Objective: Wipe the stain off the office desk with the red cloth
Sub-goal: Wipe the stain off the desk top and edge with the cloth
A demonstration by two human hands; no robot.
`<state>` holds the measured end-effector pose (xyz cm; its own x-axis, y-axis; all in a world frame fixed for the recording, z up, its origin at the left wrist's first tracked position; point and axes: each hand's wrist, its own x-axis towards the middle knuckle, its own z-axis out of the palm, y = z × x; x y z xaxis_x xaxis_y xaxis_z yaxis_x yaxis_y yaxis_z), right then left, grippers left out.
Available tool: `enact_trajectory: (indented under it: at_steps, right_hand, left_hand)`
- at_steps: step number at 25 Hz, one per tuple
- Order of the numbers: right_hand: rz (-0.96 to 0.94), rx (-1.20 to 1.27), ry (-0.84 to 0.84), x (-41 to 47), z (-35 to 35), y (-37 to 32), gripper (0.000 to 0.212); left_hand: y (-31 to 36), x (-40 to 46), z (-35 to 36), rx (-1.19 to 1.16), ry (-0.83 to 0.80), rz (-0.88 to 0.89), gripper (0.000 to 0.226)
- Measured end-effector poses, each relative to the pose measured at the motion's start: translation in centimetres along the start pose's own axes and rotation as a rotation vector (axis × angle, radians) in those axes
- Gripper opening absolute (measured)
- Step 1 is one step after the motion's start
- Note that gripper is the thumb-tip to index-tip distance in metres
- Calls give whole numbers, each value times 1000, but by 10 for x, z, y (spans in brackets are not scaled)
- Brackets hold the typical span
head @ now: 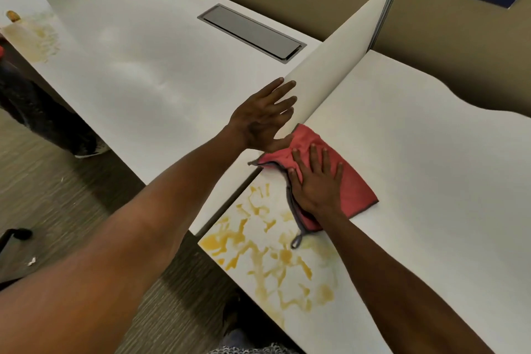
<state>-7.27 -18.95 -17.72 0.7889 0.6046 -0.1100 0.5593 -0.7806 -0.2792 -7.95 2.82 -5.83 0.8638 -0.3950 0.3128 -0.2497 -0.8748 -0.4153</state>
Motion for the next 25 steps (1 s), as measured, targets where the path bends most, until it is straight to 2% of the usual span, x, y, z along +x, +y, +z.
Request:
enact_trajectory:
  at_steps: [4, 8, 11, 14, 16, 17, 19, 22, 23, 25]
  right_hand:
    - [-142, 8, 1, -30, 15, -33, 62]
    - [-241, -46, 11, -81, 25, -10, 57]
    - [-24, -55, 42, -73, 17, 13, 57]
    - [208, -1, 65, -39, 14, -6, 57]
    - [222, 39, 42, -30, 14, -30, 59]
    - [167, 28, 40, -35, 16, -40, 59]
    - [-45, -27, 39, -64, 25, -50, 58]
    - [-369, -145, -29, -109, 24, -23, 55]
    - [-386, -162, -41, -110, 18, -9, 54]
    - [-232, -149, -22, -99, 6, 6, 54]
  left_hand:
    - [-1, -3, 0, -44, -35, 35, 65]
    - [-2, -2, -7, -179, 19, 33, 63]
    - [0, -23, -5, -337, 133, 15, 61]
    - [13, -86, 7, -400, 188, -134, 66]
    - [28, -127, 17, -431, 153, -200, 67]
    - [35, -143, 22, -451, 128, -234, 66]
    - [48, -169, 32, -502, 60, -340, 63]
    - [63, -207, 42, -577, -92, -488, 60]
    - [67, -218, 45, -596, -155, -506, 60]
    - [71, -235, 50, -621, -266, -523, 61]
